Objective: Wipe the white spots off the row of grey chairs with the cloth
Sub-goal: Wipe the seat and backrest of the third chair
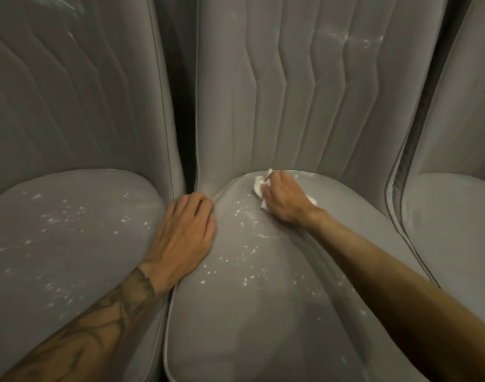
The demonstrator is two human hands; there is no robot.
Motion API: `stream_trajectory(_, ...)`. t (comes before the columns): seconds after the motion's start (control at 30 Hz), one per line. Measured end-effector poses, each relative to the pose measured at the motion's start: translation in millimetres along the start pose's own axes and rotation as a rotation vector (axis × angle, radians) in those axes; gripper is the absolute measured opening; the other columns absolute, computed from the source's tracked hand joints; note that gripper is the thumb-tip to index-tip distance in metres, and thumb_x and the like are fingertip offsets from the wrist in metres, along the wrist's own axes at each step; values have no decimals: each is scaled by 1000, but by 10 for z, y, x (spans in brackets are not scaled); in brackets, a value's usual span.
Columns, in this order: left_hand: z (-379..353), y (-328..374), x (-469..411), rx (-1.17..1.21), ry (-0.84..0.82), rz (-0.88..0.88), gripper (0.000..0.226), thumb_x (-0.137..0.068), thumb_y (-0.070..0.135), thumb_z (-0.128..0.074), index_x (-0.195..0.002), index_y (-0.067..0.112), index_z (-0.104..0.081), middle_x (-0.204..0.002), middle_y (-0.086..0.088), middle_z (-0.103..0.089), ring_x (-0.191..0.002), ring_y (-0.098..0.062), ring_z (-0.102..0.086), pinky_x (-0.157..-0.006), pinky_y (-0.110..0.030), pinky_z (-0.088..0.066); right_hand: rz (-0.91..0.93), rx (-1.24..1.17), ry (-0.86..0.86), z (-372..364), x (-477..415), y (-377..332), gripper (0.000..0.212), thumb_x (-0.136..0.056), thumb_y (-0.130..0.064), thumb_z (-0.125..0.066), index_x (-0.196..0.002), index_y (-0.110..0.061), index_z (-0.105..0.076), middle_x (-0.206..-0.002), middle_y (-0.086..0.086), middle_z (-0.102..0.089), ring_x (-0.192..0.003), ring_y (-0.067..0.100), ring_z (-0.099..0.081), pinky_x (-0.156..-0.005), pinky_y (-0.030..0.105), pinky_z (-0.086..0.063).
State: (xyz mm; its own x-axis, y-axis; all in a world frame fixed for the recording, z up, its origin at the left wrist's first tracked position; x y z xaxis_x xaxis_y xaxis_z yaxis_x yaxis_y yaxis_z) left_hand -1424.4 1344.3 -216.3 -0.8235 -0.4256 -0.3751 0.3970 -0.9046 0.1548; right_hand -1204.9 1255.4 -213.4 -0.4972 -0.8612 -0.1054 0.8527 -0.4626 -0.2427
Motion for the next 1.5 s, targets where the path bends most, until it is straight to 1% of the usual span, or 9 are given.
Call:
stream_trajectory(0.07, 12, -69, 39, -18, -44, -3, 28, -105, 33, -42, -117, 15, -60, -127, -7, -54, -110, -28, -52, -98, -43, -44, -49, 69, 4, -17, -130, -79, 34, -106, -21, -31, -119, 3, -51, -125, 25, -50, -112, 38, -47, -98, 48, -35)
stream_trajectory(0.3, -28, -300, 193, -16, -155, 51, 58, -106, 59, -26, -152, 29, -47, -163, -5, -37, -155, -23, -27, -127, -52, -20, 228, -44, -59, -142, 110, -457, 31, -106, -27, -37, -112, 0, -51, -113, 22, -53, -102, 37, -50, -95, 48, -37)
stream_trajectory(0.43, -80, -305, 199, 1, -128, 53, 55, -108, 55, -25, -153, 30, -45, -161, -3, -40, -156, -20, -24, -128, -47, -18, 56, 16, 18, -105, -191, -383, 32, -107, -24, -33, -116, 3, -49, -120, 25, -52, -111, 38, -49, -100, 47, -34)
stream_trajectory(0.6, -83, -305, 192, -9, -106, 61, 52, -109, 47, -27, -150, 25, -51, -155, -3, -49, -153, -21, -31, -125, -47, -28, 348, -138, -58, -258, 329, -798, 24, -105, -29, -41, -104, -8, -50, -106, 14, -53, -92, 30, -50, -86, 41, -39)
stream_trajectory(0.77, -71, -292, 204, -19, -103, 55, 52, -108, 40, -27, -151, 24, -51, -154, -3, -50, -153, -21, -31, -125, -46, -28, 121, 22, -3, -139, -66, -518, 32, -107, -24, -34, -117, 1, -50, -122, 23, -51, -110, 39, -49, -99, 47, -34)
stream_trajectory(0.93, -72, -285, 189, -26, -98, 42, 53, -105, 34, -28, -149, 20, -55, -152, -6, -53, -152, -24, -35, -122, -48, -32, 363, -155, -34, -301, 497, -918, 21, -105, -31, -41, -100, -11, -48, -101, 10, -51, -86, 24, -46, -80, 34, -33)
stream_trajectory(1.13, -54, -282, 198, -30, -97, 36, 52, -105, 33, -30, -149, 19, -54, -152, -7, -52, -151, -25, -34, -123, -48, -29, 134, -29, 1, -179, 67, -748, 29, -106, -26, -38, -114, 0, -50, -118, 22, -52, -106, 38, -49, -97, 45, -35)
stream_trajectory(1.3, -62, -273, 187, -13, -81, 16, 52, -105, 32, -30, -146, 16, -57, -148, -10, -56, -149, -29, -39, -120, -50, -34, 361, -197, -27, -265, 583, -1082, 22, -104, -30, -44, -101, -10, -50, -101, 11, -53, -88, 26, -49, -83, 37, -37)
stream_trajectory(1.5, -101, -310, 198, -49, -78, 17, 51, -105, 34, -30, -149, 21, -53, -149, -7, -53, -151, -26, -35, -121, -49, -32, 19, -15, 28, -78, 211, -508, 33, -106, -29, -39, -117, -1, -51, -120, 21, -52, -110, 39, -50, -98, 46, -35)
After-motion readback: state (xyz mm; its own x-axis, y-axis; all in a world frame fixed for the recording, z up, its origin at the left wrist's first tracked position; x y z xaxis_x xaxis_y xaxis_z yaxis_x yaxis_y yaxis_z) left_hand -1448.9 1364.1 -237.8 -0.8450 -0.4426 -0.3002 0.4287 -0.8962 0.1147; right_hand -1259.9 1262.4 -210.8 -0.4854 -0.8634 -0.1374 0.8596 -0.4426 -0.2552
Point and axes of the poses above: each hand's wrist, its own x-axis away from the middle knuckle, its own z-axis out of the back of the hand, y = z × x, the point moved 5 cm from there along -x, towards the middle knuckle
